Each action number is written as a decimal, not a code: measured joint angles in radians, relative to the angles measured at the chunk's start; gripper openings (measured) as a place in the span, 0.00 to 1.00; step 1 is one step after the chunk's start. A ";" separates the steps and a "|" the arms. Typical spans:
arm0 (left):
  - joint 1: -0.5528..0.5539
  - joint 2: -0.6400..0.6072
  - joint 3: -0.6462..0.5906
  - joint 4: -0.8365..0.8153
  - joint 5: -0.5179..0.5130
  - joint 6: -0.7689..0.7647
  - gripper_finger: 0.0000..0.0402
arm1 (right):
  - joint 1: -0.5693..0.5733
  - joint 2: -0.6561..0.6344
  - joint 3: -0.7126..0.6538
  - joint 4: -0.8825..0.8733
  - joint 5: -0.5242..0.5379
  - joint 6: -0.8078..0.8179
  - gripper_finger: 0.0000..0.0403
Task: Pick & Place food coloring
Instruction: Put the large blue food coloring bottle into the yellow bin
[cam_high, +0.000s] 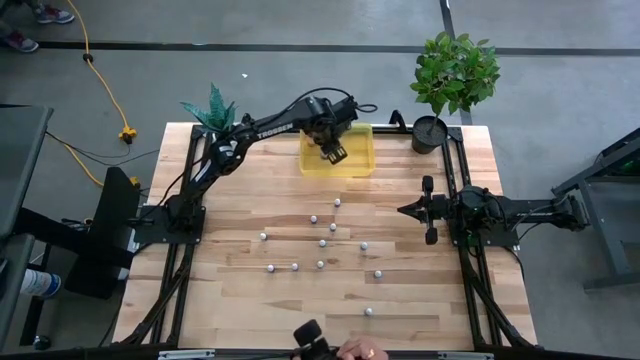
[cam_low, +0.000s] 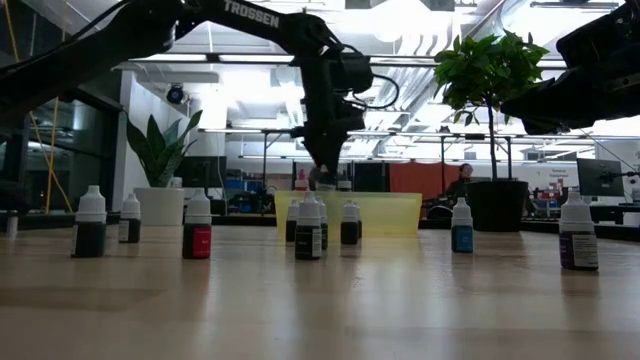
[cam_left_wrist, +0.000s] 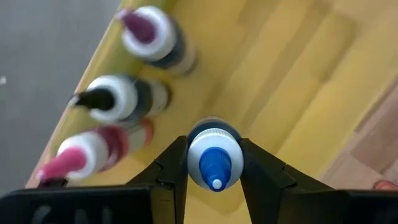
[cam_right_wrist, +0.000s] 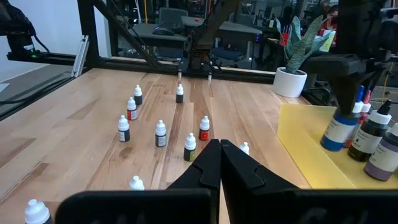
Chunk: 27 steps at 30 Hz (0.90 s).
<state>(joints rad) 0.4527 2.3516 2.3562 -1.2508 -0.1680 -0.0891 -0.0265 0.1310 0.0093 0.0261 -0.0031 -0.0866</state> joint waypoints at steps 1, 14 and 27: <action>0.005 0.000 0.000 -0.006 -0.003 -0.016 0.26 | 0.000 0.000 0.000 0.000 0.000 0.000 0.00; 0.067 0.000 -0.003 -0.035 0.044 -0.130 0.26 | 0.000 0.000 0.000 0.000 0.000 0.000 0.00; 0.071 -0.096 -0.004 -0.075 0.030 -0.142 0.26 | 0.000 0.000 0.000 0.000 0.000 0.000 0.00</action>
<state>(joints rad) 0.5242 2.2557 2.3520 -1.3257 -0.1381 -0.2312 -0.0268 0.1307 0.0093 0.0261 -0.0031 -0.0867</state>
